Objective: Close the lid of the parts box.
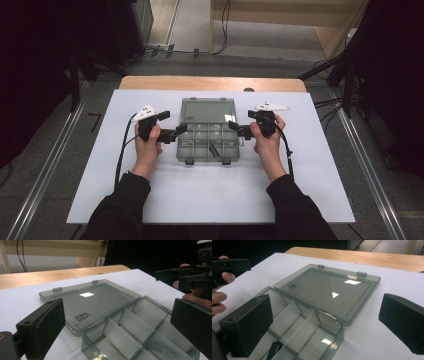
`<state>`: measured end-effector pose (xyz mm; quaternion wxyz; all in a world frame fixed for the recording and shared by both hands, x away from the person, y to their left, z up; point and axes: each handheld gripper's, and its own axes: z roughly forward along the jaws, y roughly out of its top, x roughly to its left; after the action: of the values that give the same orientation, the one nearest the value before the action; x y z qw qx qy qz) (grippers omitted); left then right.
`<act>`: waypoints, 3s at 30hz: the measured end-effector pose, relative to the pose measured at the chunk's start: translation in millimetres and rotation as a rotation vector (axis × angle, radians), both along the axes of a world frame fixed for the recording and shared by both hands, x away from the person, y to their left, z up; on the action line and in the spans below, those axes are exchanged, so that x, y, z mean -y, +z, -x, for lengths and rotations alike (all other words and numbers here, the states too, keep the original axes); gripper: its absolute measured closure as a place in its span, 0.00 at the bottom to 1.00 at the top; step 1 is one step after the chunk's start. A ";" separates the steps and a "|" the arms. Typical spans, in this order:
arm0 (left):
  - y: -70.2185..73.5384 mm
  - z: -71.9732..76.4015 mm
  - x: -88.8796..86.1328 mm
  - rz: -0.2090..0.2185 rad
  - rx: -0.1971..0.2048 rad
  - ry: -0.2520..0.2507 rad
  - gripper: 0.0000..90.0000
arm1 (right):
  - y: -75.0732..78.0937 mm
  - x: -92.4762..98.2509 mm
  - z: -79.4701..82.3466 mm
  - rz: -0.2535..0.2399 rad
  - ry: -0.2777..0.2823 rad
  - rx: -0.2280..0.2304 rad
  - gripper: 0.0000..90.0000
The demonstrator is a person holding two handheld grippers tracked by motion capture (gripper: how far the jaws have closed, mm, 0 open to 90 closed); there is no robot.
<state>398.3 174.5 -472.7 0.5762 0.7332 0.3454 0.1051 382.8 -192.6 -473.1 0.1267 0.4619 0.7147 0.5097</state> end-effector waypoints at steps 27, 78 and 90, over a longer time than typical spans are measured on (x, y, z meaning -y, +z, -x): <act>-9.3 -46.4 8.2 -0.027 -0.138 0.024 0.00 | -11.9 -1.7 -34.4 -0.005 -0.008 -0.068 0.00; -32.0 -64.4 21.5 -0.080 -0.412 0.125 0.39 | -41.2 -13.4 -63.1 -0.031 -0.061 -0.351 0.35; -30.2 -64.3 22.4 -0.085 -0.406 0.152 0.45 | -41.9 -10.5 -63.0 -0.062 -0.067 -0.385 0.50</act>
<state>462.7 152.1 -502.9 0.4540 0.7347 0.5038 0.0128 445.7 -182.1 -514.9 -0.0099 0.5781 0.6938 0.4293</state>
